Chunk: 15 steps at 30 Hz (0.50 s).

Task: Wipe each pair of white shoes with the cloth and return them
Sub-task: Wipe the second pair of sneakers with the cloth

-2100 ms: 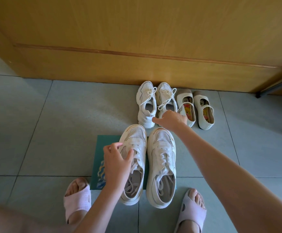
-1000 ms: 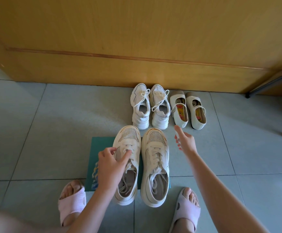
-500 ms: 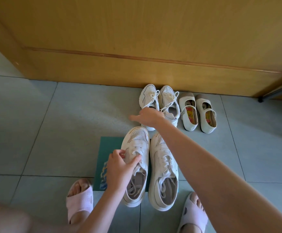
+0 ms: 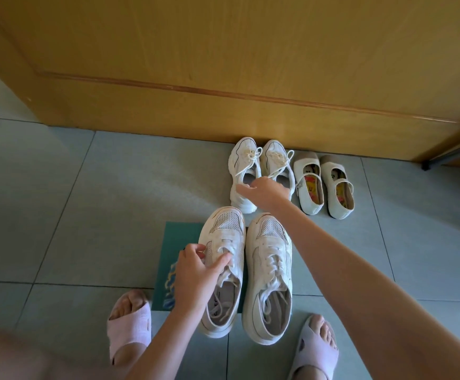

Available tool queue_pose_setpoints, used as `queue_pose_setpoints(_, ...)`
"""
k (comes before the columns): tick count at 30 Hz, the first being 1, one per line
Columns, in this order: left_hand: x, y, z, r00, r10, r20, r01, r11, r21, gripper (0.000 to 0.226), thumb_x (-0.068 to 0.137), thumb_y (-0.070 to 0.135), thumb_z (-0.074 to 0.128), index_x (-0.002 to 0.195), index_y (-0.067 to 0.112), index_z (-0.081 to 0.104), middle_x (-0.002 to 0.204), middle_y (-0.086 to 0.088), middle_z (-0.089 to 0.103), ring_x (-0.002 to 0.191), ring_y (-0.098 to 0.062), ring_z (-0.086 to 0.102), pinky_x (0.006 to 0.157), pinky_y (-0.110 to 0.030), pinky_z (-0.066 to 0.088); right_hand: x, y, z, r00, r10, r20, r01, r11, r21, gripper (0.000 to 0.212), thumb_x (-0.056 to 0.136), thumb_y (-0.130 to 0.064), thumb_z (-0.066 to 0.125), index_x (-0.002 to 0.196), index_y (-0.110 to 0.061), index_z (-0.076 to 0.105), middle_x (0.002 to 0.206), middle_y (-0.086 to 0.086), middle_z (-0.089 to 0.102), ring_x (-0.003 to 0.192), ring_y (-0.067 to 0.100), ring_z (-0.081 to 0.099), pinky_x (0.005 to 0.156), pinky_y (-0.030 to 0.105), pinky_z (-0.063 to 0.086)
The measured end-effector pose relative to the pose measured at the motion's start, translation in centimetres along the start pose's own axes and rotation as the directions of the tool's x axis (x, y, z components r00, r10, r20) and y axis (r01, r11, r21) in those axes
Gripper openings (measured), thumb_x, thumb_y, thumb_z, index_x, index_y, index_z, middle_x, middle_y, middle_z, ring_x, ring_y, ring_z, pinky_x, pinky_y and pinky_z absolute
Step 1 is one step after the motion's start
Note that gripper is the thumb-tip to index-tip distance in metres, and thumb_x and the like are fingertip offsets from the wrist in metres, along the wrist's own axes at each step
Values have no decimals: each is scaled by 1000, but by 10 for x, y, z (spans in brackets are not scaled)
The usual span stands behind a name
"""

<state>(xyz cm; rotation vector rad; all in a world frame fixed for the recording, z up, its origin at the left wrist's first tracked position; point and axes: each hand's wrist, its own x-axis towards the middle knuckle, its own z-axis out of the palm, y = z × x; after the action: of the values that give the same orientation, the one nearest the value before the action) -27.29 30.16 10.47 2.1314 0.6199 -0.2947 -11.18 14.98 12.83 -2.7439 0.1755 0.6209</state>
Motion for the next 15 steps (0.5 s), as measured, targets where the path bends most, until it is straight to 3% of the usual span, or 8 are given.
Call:
queue_pose_setpoints(3,1,-3,0,1000,3,1,-3,1000,-17,58,73,55,69,113,17,51,110,3,53,94,-13,57,63,-22,41,-1,12,5,998,43,-43,-40,996,81,50,77,-61,42,86,-19,66,78,2,67,80,23,61,59,26,36)
queue_pose_setpoints(5,2,-4,1,1000,2,2,-2,1000,-18,56,74,54,69,112,17,52,109,3,54,93,-13,57,60,-21,39,-2,18,6,999,50,-12,-47,982,185,55,75,-66,41,97,-22,65,81,0,65,85,24,61,57,27,37)
queue_pose_setpoints(9,3,-6,1,1000,2,4,-2,1000,-1,57,74,56,67,113,17,52,108,3,54,93,-12,57,66,-24,44,-10,23,4,997,24,70,-39,974,224,47,80,-68,45,88,-22,56,71,-4,58,67,16,56,56,27,36)
queue_pose_setpoints(13,5,-7,2,1000,13,16,-13,1000,1,57,73,56,67,112,17,51,108,2,55,93,-12,57,74,-29,52,-19,28,5,1000,21,6,-22,994,112,32,83,-58,46,81,-28,54,66,-10,56,67,13,54,58,24,34)
queue_pose_setpoints(15,5,-7,2,1000,15,19,-15,1000,-3,56,74,55,68,112,17,51,108,2,54,93,-12,57,75,-29,52,-22,34,5,999,45,-19,-41,981,189,34,83,-58,45,75,-26,54,61,-11,51,61,11,50,55,24,32)
